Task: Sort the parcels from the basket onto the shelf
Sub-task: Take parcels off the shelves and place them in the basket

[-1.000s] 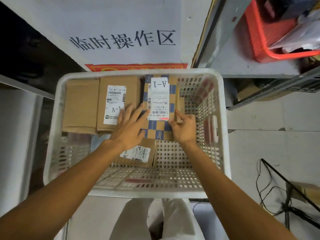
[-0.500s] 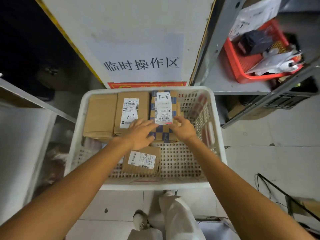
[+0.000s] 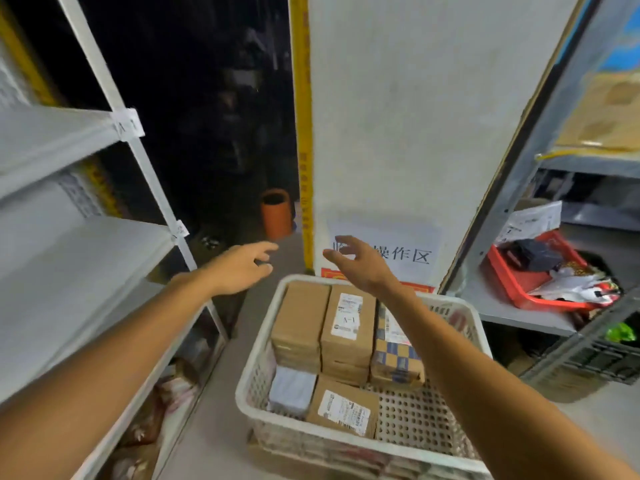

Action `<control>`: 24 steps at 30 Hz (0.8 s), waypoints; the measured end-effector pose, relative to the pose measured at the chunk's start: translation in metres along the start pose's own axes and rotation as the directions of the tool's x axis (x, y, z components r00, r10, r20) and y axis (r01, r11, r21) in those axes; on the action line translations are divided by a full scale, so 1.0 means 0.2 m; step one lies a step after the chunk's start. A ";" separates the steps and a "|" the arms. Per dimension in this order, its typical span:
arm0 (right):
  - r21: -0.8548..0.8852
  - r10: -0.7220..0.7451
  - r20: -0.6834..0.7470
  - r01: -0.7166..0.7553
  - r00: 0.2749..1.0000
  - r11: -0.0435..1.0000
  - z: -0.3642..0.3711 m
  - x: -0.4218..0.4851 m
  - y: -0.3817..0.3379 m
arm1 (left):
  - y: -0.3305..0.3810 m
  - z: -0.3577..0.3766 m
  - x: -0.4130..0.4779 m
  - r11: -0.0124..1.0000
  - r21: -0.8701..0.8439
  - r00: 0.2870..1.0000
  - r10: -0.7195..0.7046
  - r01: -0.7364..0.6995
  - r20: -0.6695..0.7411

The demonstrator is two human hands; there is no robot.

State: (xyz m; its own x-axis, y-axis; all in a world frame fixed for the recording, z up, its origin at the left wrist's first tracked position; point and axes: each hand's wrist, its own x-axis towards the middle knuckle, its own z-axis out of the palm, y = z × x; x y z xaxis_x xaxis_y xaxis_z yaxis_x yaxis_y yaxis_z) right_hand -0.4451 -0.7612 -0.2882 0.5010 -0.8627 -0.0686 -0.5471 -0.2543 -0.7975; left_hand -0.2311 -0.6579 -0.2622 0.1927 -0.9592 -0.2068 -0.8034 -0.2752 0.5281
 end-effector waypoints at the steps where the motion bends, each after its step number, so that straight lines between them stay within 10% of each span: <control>1: -0.009 -0.051 -0.001 0.051 0.999 0.999 0.02 0.00 -0.10 | -0.02 -0.09 -0.06 1.000 -0.001 0.999 -0.007 0.007 -0.043; 13: -0.016 -0.376 0.272 0.395 0.886 0.918 0.26 0.04 -1.04 | -0.23 -0.73 -0.71 0.989 -0.001 0.912 -0.135 0.146 -0.388; 24: 0.191 -0.636 0.489 0.638 0.597 0.746 0.56 -0.03 -1.61 | -0.30 -0.93 -1.20 0.920 -0.020 0.705 -0.313 0.391 -0.636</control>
State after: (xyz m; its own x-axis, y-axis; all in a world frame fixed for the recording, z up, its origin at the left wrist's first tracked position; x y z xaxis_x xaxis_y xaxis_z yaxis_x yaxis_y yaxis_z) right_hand -0.1969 -0.6262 -0.0985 0.9750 -0.1397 0.1725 0.0392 -0.6566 -0.7532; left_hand -0.1246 -0.4223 -0.0905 0.7457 -0.6315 0.2124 -0.6529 -0.6292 0.4216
